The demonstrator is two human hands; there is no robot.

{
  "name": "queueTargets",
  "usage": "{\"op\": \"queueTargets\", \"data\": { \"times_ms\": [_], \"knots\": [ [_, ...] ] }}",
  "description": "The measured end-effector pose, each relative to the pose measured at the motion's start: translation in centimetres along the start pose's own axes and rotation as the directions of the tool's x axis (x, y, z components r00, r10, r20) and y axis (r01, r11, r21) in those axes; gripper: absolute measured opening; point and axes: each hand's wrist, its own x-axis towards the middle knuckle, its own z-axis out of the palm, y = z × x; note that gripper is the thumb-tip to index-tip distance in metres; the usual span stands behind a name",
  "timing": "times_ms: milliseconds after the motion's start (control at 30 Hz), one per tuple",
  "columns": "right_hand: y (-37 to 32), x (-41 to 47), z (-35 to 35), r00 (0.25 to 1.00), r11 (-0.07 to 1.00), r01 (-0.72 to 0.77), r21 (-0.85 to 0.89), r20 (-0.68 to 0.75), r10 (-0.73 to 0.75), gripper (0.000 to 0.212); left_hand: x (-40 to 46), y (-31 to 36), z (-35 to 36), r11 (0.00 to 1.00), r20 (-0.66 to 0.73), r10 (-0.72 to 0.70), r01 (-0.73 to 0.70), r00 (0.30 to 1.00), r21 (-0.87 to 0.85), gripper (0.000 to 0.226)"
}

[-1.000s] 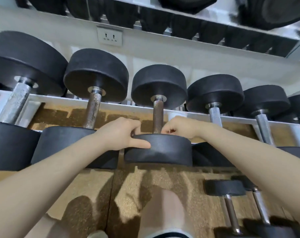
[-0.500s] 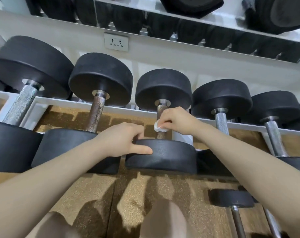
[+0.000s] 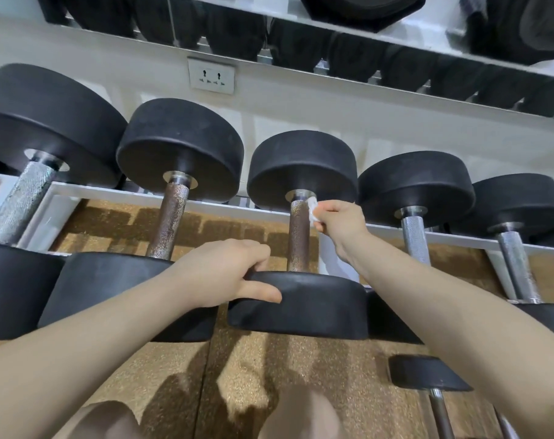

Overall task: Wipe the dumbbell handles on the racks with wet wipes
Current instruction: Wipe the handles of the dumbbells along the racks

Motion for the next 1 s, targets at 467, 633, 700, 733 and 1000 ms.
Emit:
{"op": "queueTargets", "data": {
  "times_ms": [467, 633, 700, 733, 1000],
  "knots": [
    [-0.5, 0.7, -0.9, 0.941, 0.961, -0.259, -0.099, 0.198, 0.274, 0.029, 0.0, 0.0, -0.1, 1.0, 0.005, 0.006, -0.006, 1.0, -0.027, 0.048],
    [0.3, 0.0, -0.7, 0.92, 0.962, -0.267, -0.063, 0.281, 0.274, 0.033, 0.2, 0.0, -0.2, 0.999, 0.034, 0.009, -0.008, 0.999, -0.032, 0.048],
    [0.9, -1.1, -1.8, 0.865, 0.928, -0.235, -0.29, 0.373, 0.336, 0.033, 0.2, -0.1, -0.2, 1.0, 0.034, 0.016, -0.015, 0.999, -0.023, 0.05],
    [1.1, -1.7, -2.3, 0.834, 0.893, -0.189, -0.408, 0.413, 0.365, 0.033, 0.3, -0.1, -0.2, 1.0, 0.039, 0.02, -0.019, 0.999, -0.015, 0.05],
    [-2.0, -2.4, -1.4, 0.858, 0.597, 0.509, -0.619, 0.418, -0.298, 0.017, 0.3, 0.0, -0.3, 0.999, 0.057, 0.032, -0.033, 0.998, 0.026, 0.047]
  ]
}}
